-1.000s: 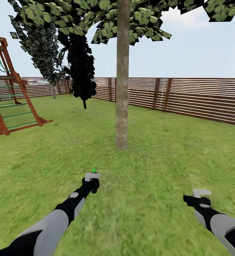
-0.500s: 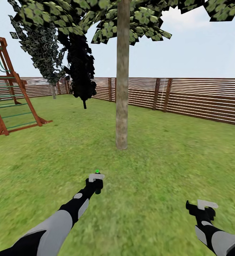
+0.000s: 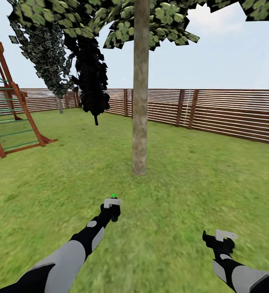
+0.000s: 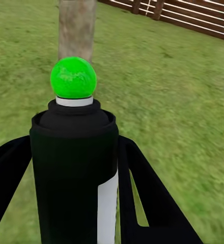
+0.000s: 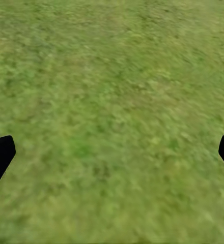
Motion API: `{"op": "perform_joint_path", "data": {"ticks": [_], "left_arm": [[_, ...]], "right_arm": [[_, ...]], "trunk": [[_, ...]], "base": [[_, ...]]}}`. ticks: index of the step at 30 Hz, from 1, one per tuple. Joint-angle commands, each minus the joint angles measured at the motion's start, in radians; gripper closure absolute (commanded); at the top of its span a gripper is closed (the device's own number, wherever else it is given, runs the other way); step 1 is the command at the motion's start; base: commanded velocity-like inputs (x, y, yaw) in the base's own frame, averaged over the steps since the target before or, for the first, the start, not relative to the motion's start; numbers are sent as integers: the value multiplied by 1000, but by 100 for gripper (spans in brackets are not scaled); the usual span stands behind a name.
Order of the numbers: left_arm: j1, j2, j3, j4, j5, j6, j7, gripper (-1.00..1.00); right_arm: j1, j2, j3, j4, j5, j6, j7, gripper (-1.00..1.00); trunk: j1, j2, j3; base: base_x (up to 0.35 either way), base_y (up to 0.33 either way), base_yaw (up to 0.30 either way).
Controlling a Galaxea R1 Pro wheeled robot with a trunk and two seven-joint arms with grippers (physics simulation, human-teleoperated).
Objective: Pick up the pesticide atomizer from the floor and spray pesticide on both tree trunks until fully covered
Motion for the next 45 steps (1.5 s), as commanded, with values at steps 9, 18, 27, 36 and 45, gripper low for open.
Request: {"op": "perform_joint_path", "data": {"ticks": [9,18,27,36,45], "left_arm": [[0,0,1,1,2,1,0,100],[0,-6,1,2,1,0,-1,100],[0,-6,1,3,1,0,-3,100],[0,-6,0,3,0,-1,-4,100],[0,-6,0,3,0,0,-5,100]], "right_arm": [[6,6,0,0,0,1,0,-100],[8,12,0,0,1,1,0,-100],[8,23,0,0,1,1,0,-100],[8,24,0,0,1,1,1,-100],[9,24,0,0,1,1,1,-100]], "trunk": [[0,0,0],[0,0,0],[0,0,0],[0,0,0],[0,0,0]], "base": [[350,0,0],[350,0,0],[350,0,0],[349,-48,0],[344,-116,0]]}}
